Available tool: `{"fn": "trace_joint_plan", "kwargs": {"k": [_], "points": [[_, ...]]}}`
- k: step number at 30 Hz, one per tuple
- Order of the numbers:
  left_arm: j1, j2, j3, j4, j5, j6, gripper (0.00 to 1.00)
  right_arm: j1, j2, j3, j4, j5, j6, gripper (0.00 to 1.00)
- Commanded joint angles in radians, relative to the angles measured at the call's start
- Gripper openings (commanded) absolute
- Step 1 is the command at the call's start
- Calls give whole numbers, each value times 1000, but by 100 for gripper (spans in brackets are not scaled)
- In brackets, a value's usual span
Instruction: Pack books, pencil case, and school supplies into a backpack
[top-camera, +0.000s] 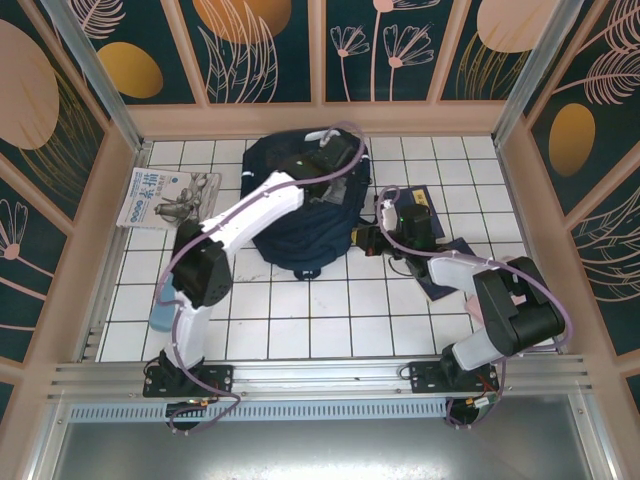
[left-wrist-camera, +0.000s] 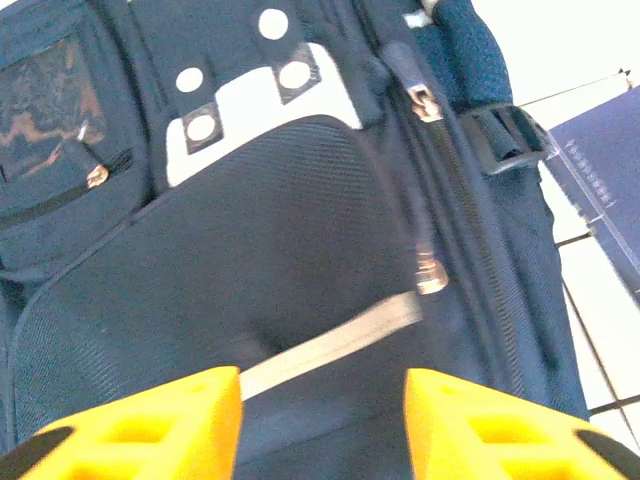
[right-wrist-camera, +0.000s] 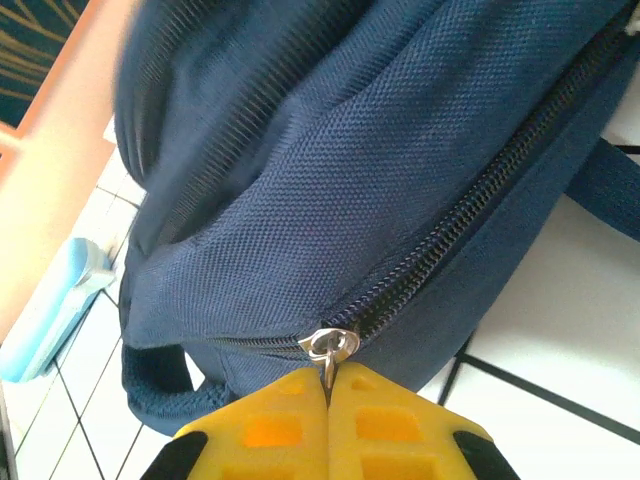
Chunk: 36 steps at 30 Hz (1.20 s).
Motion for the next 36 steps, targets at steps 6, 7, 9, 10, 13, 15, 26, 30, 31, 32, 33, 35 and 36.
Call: {"fn": "trace_joint_plan", "kwargs": {"k": [6, 7, 9, 10, 13, 15, 26, 30, 31, 32, 33, 35, 36], "points": [[34, -138, -259, 172, 208, 198, 59, -42, -12, 75, -50, -15, -17, 2], [35, -137, -280, 187, 232, 229, 60, -43, -6, 78, -55, -15, -19, 2], [35, -120, -301, 194, 265, 286, 60, -43, 1, 82, -60, -14, -19, 2], [33, -107, -305, 193, 264, 310, 60, -43, 5, 85, -65, -12, -19, 2], [33, -69, -305, 182, 204, 358, 59, -43, 9, 89, -71, -8, -18, 2], [33, -46, -297, 178, 158, 389, 56, -43, 10, 92, -75, -9, -21, 2], [33, 12, -248, 75, 212, 561, 56, -46, 8, 107, -108, 2, -28, 2], [33, -22, -257, 53, 288, 555, 57, -46, 17, 114, -110, 0, -27, 1], [34, -34, -268, 51, 293, 551, 57, -47, 18, 116, -113, 0, -26, 1], [33, -43, -279, 49, 290, 550, 57, -45, 19, 116, -112, 0, -23, 1], [33, -52, -296, 50, 279, 550, 57, -46, 19, 115, -110, 1, -21, 1], [35, -65, -331, 57, 254, 550, 57, -46, 19, 114, -110, 0, -20, 1], [34, -66, -347, 63, 235, 547, 56, -46, 20, 113, -110, 2, -21, 1]]}}
